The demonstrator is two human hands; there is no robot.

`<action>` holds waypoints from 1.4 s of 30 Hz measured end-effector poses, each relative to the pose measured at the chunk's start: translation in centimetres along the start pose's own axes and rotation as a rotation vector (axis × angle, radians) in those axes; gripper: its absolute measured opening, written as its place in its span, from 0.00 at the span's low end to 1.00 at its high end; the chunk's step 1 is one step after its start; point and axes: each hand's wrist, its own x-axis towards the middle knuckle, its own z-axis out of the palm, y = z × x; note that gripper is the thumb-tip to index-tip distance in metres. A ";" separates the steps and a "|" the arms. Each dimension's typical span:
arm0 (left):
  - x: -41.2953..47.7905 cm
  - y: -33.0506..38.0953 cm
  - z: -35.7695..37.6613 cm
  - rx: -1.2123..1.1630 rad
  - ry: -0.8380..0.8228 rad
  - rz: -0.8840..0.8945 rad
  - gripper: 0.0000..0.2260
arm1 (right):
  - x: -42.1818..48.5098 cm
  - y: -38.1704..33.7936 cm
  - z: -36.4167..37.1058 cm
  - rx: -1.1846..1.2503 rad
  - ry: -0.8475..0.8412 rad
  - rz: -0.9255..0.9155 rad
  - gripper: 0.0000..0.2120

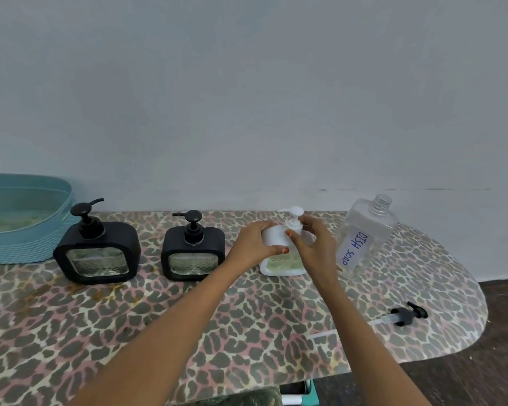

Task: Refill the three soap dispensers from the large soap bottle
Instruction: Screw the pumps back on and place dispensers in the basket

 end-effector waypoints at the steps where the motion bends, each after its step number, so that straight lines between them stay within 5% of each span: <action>1: 0.0 0.0 0.0 -0.001 0.001 -0.001 0.23 | 0.0 0.1 0.1 0.005 0.011 0.001 0.15; 7: 0.1 -0.2 0.1 -0.001 0.009 -0.005 0.23 | -0.4 0.0 0.8 0.072 0.102 0.086 0.15; 13: 0.2 -0.5 0.2 -0.013 0.004 -0.004 0.24 | 0.5 -0.8 -0.3 -0.070 -0.112 0.012 0.15; 23: 0.3 -0.6 0.2 -0.019 -0.006 -0.001 0.23 | 0.5 -1.2 -0.6 -0.024 -0.106 0.032 0.15; 28: 0.4 -0.8 0.3 -0.032 -0.014 -0.008 0.22 | 0.9 -0.9 0.0 -0.020 -0.027 0.118 0.21; 33: 0.6 -1.1 0.4 -0.013 -0.014 -0.003 0.23 | 0.7 -0.7 -0.3 0.007 -0.196 0.096 0.29; 37: 0.5 -0.9 0.3 -0.034 -0.009 0.002 0.22 | 0.5 -0.2 -1.9 0.106 -0.335 0.136 0.23; 42: 0.5 -1.0 0.4 -0.027 0.000 0.001 0.21 | 0.8 -0.2 -1.0 0.073 -0.128 0.133 0.15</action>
